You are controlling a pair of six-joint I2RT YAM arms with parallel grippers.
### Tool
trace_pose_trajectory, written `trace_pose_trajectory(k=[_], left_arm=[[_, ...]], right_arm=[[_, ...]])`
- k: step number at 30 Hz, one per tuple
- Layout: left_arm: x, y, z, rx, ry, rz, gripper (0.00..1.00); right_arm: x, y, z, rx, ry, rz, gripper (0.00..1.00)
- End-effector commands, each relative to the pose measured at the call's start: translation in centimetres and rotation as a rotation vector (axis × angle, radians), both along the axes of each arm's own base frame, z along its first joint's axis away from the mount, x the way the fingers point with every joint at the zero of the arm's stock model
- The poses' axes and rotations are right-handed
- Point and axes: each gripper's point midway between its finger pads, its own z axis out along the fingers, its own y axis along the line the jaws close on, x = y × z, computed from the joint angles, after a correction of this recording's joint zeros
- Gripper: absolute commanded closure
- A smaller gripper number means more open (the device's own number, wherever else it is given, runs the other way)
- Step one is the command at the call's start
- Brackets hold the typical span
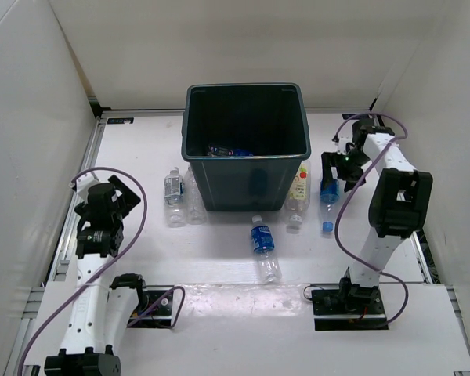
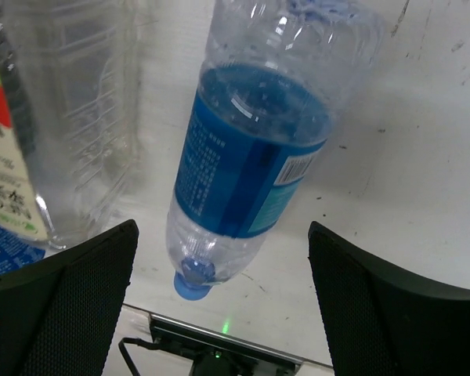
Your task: Put the plastic bottles in the bin
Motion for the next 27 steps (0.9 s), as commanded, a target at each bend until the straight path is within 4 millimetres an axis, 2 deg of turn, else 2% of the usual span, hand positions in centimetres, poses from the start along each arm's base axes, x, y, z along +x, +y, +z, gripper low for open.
trace_pose_trajectory(k=[1, 3, 8, 12, 15, 16, 18, 19, 20, 22, 26, 27], left_arm=[[1.1, -0.3, 0.6, -0.030, -0.040, 0.001, 0.00], [1.3, -0.2, 0.5, -0.033, -0.036, 0.005, 0.00], [2.1, -0.1, 0.5, -0.035, -0.041, 0.011, 0.00], [3.3, -0.2, 0.4, -0.040, -0.022, 0.009, 0.00], [4.1, -0.1, 0.8, -0.037, -0.022, 0.004, 0.00], [4.5, -0.1, 0.4, -0.038, -0.004, 0.002, 0.00], [5.1, -0.1, 0.7, -0.040, -0.013, -0.001, 0.00], [5.6, -0.2, 0.5, -0.041, -0.009, -0.001, 0.00], [5.9, -0.2, 0.3, -0.050, -0.003, -0.001, 0.00], [6.9, -0.5, 0.3, -0.065, -0.011, -0.009, 0.00], [8.5, -0.9, -0.4, -0.086, 0.004, -0.030, 0.00], [9.0, -0.9, 0.5, -0.074, -0.006, -0.046, 0.00]], right_arm=[[0.6, 0.3, 0.1, -0.016, 0.024, 0.022, 0.10], [0.6, 0.6, 0.1, -0.036, 0.027, 0.046, 0.10], [0.0, 0.7, -1.8, -0.076, 0.112, 0.082, 0.10], [-0.3, 1.0, -2.5, -0.072, 0.166, 0.112, 0.17], [-0.3, 0.8, -2.8, -0.086, 0.170, 0.116, 0.17], [-0.4, 1.7, -2.8, -0.095, 0.171, 0.146, 0.17], [-0.8, 1.7, -3.1, -0.110, 0.186, 0.152, 0.21], [-1.0, 2.0, -3.2, -0.109, 0.191, 0.163, 0.24], [-1.3, 2.0, -3.3, -0.116, 0.200, 0.168, 0.35], [-1.6, 1.9, -3.2, -0.128, 0.202, 0.162, 0.46], [-1.6, 0.9, -2.3, -0.133, 0.189, 0.130, 0.53], [-1.3, 0.2, -1.4, -0.150, 0.162, 0.109, 0.55]])
